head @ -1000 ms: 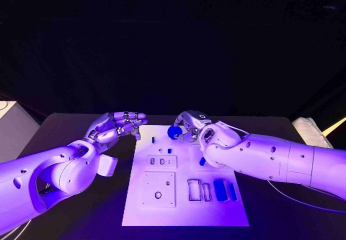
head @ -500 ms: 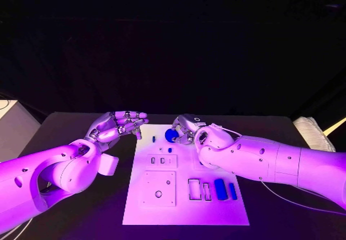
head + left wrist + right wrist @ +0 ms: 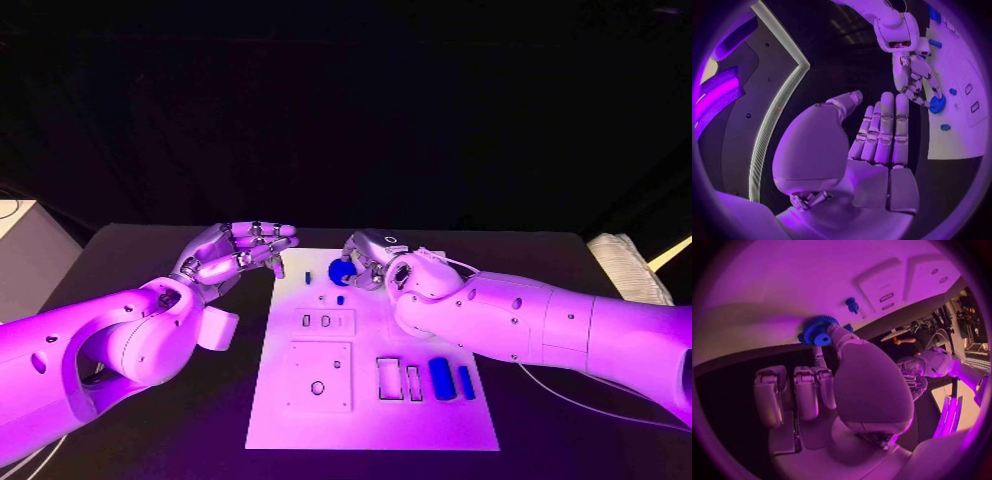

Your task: Assemble the parts on the task board

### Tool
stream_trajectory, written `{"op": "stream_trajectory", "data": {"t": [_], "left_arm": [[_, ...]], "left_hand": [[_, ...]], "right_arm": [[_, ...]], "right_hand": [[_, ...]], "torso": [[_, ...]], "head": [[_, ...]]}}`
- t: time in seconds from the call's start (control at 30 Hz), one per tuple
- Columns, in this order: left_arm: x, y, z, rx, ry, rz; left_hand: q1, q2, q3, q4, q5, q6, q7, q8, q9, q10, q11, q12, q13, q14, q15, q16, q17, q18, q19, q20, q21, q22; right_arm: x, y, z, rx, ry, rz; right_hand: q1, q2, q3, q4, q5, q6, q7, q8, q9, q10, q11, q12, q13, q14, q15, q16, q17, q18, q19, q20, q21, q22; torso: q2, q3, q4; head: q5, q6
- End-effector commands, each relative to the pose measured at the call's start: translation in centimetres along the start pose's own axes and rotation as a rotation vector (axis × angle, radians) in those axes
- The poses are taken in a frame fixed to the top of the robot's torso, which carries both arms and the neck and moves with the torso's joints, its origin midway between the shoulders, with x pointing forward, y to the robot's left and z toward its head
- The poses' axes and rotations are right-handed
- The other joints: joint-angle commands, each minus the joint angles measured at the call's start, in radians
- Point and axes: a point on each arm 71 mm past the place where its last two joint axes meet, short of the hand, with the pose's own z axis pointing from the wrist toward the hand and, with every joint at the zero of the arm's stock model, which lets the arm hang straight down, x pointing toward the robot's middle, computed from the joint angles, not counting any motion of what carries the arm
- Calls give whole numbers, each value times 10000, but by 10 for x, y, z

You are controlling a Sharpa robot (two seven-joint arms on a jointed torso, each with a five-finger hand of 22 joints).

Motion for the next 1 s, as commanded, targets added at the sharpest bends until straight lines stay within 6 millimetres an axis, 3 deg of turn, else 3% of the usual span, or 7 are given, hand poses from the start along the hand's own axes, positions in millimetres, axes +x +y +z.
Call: {"op": "stream_trajectory", "data": {"t": [0.03, 0.27, 0.4, 0.43, 0.53, 0.6, 1.0], "left_arm": [[3, -2, 0, 74, 215, -48], [3, -1, 2, 73, 251, -23], [4, 0, 3, 65, 262, -21], [4, 0, 3, 63, 266, -21], [4, 0, 4, 57, 281, -27], [4, 0, 4, 54, 286, -29], [2, 0, 3, 29, 212, 7]], "left_hand": [[-109, 23, 49, 12, -38, 8, 31, 23, 16, 49, 19, -33, 16, -55, 4, 43, 12, 140, -52, 4, 22, 10], [-120, 14, 59, 5, -40, 3, 31, 22, 22, 46, 20, -34, 15, -70, 6, 65, 6, 140, -80, 6, 59, 30], [-120, 14, 59, 5, -40, 3, 31, 22, 22, 46, 20, -34, 15, -70, 6, 65, 6, 140, -80, 6, 59, 30], [-125, 12, 58, 7, -41, 0, 34, 21, 22, 43, 22, -36, 14, -72, 7, 68, 5, 140, -84, 7, 63, 33], [-125, 12, 58, 7, -41, 0, 34, 21, 22, 43, 22, -36, 14, -72, 7, 68, 5, 140, -84, 7, 63, 33], [-125, 12, 58, 7, -41, 0, 34, 21, 22, 43, 22, -36, 14, -72, 7, 68, 5, 140, -84, 7, 63, 33], [-125, 12, 58, 7, -41, 0, 34, 21, 22, 43, 22, -36, 14, -72, 7, 68, 5, 140, -84, 7, 63, 33]], "right_arm": [[4, 0, 0, -27, 238, -198], [5, 1, 2, -62, 315, -43], [9, 0, 2, -141, 800, 40], [10, 0, 2, -173, 933, 44], [11, 0, 2, -236, 1204, 61], [12, 0, 2, -251, 1292, 73], [13, -5, 0, -195, 1548, 108]], "right_hand": [[-162, -37, 94, -3, -96, -12, 12, -42, -7, 1042, -53, 40, 2630, 1041, -54, 37, 2629, -141, 1046, -50, 43, 2633], [-561, -208, 43, 164, -361, -536, 202, -422, -163, 1042, 115, 40, 2630, 1036, 92, 31, 2609, -141, 1046, 66, 43, 2633], [-981, -217, -377, 463, -503, -691, 263, -600, -209, 1042, 184, 40, 2630, 1038, 165, 33, 2617, -137, 1038, 152, 33, 2621], [-1600, -223, -906, 765, -478, -793, 298, -698, -235, 1028, 219, 24, 2614, 1041, 197, 37, 2630, -137, 1038, 183, 33, 2621], [-1655, -83, -1706, 825, -366, -728, 300, -738, -222, 1042, 236, 40, 2630, 1041, 222, 37, 2630, -141, 1046, 210, 43, 2633], [-1663, -6, -1841, 845, -367, -686, 296, -733, -213, 1042, 229, 40, 2630, 1041, 217, 37, 2630, -141, 1046, 215, 43, 2633], [-2199, 597, -1960, 854, 124, -558, 260, -752, -186, 1042, 195, 40, 2630, 1041, 190, 37, 2630, -141, 1046, 194, 43, 2633]], "torso": [[3, 1, -8], [8, -9, -18], [11, -21, -18], [10, -10, -17], [2, 8, -13], [-1, 11, -11], [-5, 21, -11]], "head": [[-3, 10], [-31, 3], [-32, -21], [-26, -27], [-14, -38], [-18, -45], [-4, -58]]}}
